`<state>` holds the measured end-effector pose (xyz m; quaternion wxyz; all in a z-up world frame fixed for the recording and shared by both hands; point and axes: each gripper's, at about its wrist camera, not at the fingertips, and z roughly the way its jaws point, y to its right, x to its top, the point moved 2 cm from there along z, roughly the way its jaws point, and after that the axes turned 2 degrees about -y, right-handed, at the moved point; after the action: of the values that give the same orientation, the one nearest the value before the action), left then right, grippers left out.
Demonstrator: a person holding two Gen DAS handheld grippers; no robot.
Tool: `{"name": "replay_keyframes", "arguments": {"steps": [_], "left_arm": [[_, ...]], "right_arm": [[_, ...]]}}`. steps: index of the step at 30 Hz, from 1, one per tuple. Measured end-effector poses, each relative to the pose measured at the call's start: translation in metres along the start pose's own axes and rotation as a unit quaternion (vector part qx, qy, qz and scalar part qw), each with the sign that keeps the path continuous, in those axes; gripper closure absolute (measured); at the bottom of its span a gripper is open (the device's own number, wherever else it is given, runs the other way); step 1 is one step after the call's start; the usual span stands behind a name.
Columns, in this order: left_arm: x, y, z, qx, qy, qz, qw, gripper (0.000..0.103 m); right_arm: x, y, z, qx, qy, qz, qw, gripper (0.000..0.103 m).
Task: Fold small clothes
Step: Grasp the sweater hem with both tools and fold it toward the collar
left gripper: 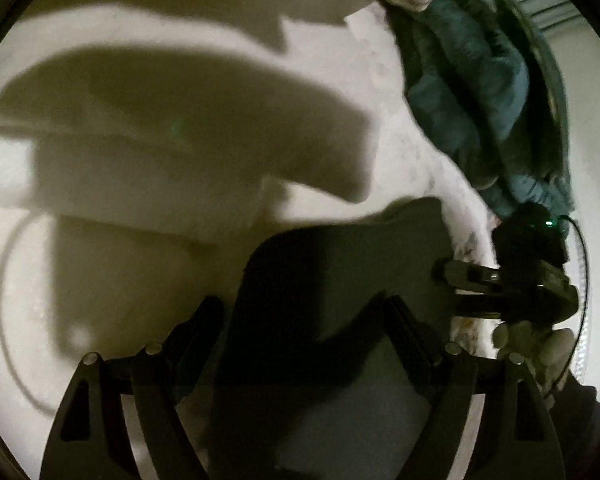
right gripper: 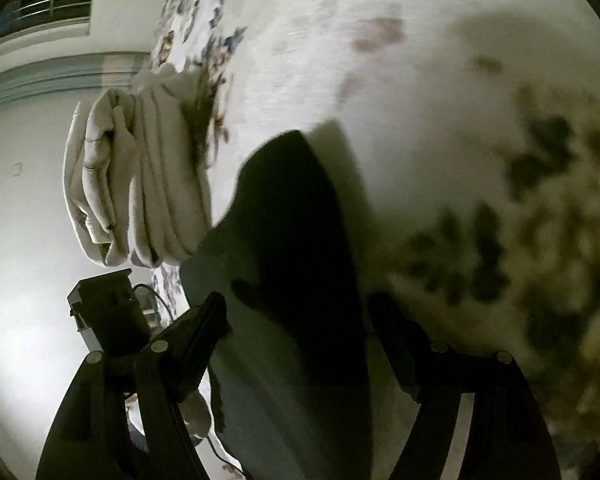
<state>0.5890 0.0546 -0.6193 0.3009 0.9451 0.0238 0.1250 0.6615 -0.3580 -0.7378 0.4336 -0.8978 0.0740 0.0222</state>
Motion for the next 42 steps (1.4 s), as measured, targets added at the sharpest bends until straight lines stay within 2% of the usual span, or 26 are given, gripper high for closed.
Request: {"name": "replay_keyframes", "arguments": {"steps": [1, 2, 3, 4, 5, 7, 13, 18, 20, 25, 26, 32, 34, 36, 37, 38, 39, 40, 42], "left_arm": [[0.001, 0.000, 0.000, -0.005, 0.007, -0.001, 1.0000, 0.026], [0.002, 0.001, -0.001, -0.010, 0.013, 0.002, 0.9999, 0.051], [0.001, 0.003, 0.000, -0.009, 0.010, 0.007, 0.9999, 0.080], [0.001, 0.004, 0.001, -0.004, 0.004, 0.014, 0.9999, 0.081], [0.000, 0.008, -0.002, 0.001, 0.008, 0.027, 0.9996, 0.082], [0.000, 0.014, -0.007, 0.006, 0.014, 0.038, 0.9992, 0.086], [-0.012, 0.037, -0.064, -0.008, 0.047, 0.065, 0.9967, 0.089], [-0.055, 0.061, -0.134, -0.025, 0.084, 0.091, 0.9920, 0.092], [-0.082, 0.068, -0.162, -0.047, 0.091, 0.089, 0.9908, 0.092], [-0.150, 0.089, -0.191, -0.059, 0.092, 0.077, 0.9910, 0.092], [-0.166, 0.090, -0.195, -0.064, 0.088, 0.071, 0.9915, 0.092], [-0.274, 0.085, -0.206, -0.067, 0.043, 0.050, 0.9956, 0.091], [-0.308, 0.074, -0.196, -0.068, 0.007, 0.019, 0.9975, 0.089], [-0.338, 0.059, -0.187, -0.072, -0.030, -0.028, 0.9966, 0.072], [-0.352, 0.052, -0.184, -0.072, -0.043, -0.052, 0.9951, 0.066], [-0.365, 0.045, -0.183, -0.076, -0.055, -0.077, 0.9926, 0.047], [-0.380, 0.036, -0.185, -0.083, -0.060, -0.109, 0.9888, 0.036], [-0.390, 0.030, -0.191, -0.086, -0.059, -0.128, 0.9863, 0.036], [-0.404, 0.018, -0.201, -0.093, -0.055, -0.168, 0.9799, 0.036]], "right_arm": [[0.001, -0.005, 0.003, 0.008, 0.001, -0.004, 1.000, 0.028], [0.001, -0.009, 0.003, 0.008, 0.001, -0.011, 1.000, 0.037], [-0.001, -0.010, 0.004, 0.006, -0.001, -0.019, 1.000, 0.047], [-0.002, -0.012, 0.004, 0.003, -0.003, -0.024, 1.000, 0.070], [-0.006, -0.013, 0.005, -0.008, -0.009, -0.028, 1.000, 0.083], [-0.012, -0.022, 0.003, -0.028, -0.001, -0.049, 0.998, 0.089], [-0.035, -0.057, -0.027, -0.012, 0.029, -0.069, 0.997, 0.092], [-0.092, -0.099, -0.063, 0.006, 0.051, -0.098, 0.994, 0.092], [-0.126, -0.113, -0.075, 0.010, 0.056, -0.107, 0.993, 0.092], [-0.224, -0.127, -0.087, -0.001, 0.055, -0.123, 0.991, 0.092], [-0.252, -0.126, -0.087, -0.003, 0.052, -0.120, 0.991, 0.092], [-0.367, -0.103, -0.069, -0.024, 0.018, -0.128, 0.991, 0.092], [-0.394, -0.089, -0.061, -0.030, -0.004, -0.127, 0.991, 0.092], [-0.421, -0.069, -0.051, -0.053, -0.031, -0.115, 0.991, 0.086], [-0.432, -0.059, -0.045, -0.068, -0.045, -0.104, 0.991, 0.077], [-0.444, -0.045, -0.039, -0.082, -0.064, -0.083, 0.991, 0.055], [-0.451, -0.038, -0.036, -0.089, -0.077, -0.071, 0.991, 0.042], [-0.463, -0.028, -0.032, -0.100, -0.101, -0.056, 0.988, 0.024], [-0.482, -0.019, -0.029, -0.110, -0.129, -0.053, 0.984, 0.023]]}}
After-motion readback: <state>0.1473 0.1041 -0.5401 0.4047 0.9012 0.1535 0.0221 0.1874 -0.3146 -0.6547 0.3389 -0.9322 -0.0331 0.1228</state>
